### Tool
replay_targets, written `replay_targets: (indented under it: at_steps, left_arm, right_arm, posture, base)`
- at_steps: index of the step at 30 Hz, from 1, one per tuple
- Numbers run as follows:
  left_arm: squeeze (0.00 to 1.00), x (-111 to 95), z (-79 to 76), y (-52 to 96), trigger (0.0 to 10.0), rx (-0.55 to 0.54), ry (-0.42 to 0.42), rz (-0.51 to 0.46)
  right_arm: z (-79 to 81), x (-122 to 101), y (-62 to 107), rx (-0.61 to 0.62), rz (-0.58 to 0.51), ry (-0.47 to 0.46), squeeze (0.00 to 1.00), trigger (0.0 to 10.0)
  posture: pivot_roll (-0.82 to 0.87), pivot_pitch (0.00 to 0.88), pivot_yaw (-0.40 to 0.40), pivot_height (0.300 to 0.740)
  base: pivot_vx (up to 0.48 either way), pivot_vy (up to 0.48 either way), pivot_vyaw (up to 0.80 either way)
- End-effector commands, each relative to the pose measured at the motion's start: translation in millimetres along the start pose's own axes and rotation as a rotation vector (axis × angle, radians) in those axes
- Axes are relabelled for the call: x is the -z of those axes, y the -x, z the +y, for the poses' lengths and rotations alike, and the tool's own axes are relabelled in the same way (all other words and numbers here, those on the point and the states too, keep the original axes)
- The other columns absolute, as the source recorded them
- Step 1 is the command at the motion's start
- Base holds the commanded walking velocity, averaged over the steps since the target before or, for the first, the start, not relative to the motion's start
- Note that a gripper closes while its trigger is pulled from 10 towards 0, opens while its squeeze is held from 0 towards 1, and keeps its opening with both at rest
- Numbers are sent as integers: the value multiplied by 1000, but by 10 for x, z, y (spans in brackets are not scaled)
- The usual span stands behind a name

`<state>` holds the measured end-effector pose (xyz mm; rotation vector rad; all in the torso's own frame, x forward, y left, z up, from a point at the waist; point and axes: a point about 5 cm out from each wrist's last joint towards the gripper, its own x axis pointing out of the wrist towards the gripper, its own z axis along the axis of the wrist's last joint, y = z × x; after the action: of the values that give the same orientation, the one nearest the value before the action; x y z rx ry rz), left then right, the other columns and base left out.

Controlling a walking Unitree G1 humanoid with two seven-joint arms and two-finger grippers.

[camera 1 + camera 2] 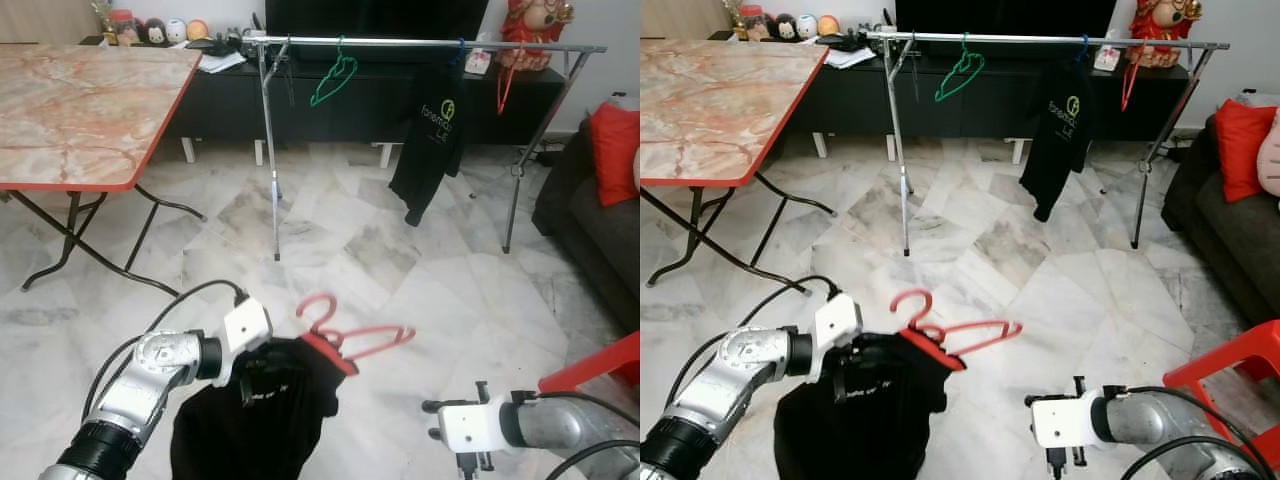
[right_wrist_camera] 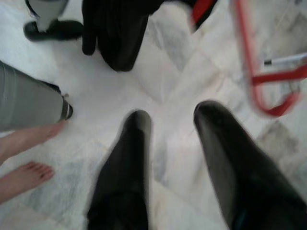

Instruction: Hang hanger

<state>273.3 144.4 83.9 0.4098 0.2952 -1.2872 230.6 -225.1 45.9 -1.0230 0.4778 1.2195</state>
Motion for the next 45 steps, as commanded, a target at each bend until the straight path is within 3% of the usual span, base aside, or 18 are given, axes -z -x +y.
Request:
replay_targets:
  at_steps: [1, 6, 7, 16, 21, 38, 45]
  left_arm:
    - [0, -24, 6, -16, 10000, 42, -69, 39]
    - [0, 3, -41, -26, 10000, 112, -86, 79]
    - [0, -6, -52, -29, 10000, 132, -92, 83]
    - [0, -207, -26, -36, 10000, 189, -144, 48]
    - [0, -293, -41, -39, 10000, 221, -162, 27]
    - [0, -446, -140, -37, 10000, 330, -186, 20]
    - [0, -465, -154, -56, 10000, 341, -187, 19]
  right_arm:
    - [-67, -82, 94, -9, -55, 9, 1000, 10000]
    - [-192, -189, 173, 7, -124, 15, 992, 10000]
    - [-224, -221, 192, 7, -148, 12, 0, 10000]
    - [-391, -424, 148, 42, -310, -61, 0, 10000]
    - [-373, -470, 92, 15, -356, -92, 0, 10000]
    - [-368, -434, -16, 2, -329, -80, 0, 10000]
    - [-346, -497, -46, -39, -367, -81, 0, 10000]
  posture:
    - [-123, 0, -68, 740]
    - [-124, 0, -65, 740]
    - [-124, 0, -65, 740]
    - [-117, 0, -64, 740]
    - [-112, 0, -64, 740]
    - [-101, 0, -66, 740]
    - [-98, 0, -65, 740]
  base:
    - [0, 0, 0]
    - [0, 0, 0]
    - [0, 0, 0]
    - [0, 0, 0]
    - [0, 0, 0]
    - [0, 0, 0]
    - [0, 0, 0]
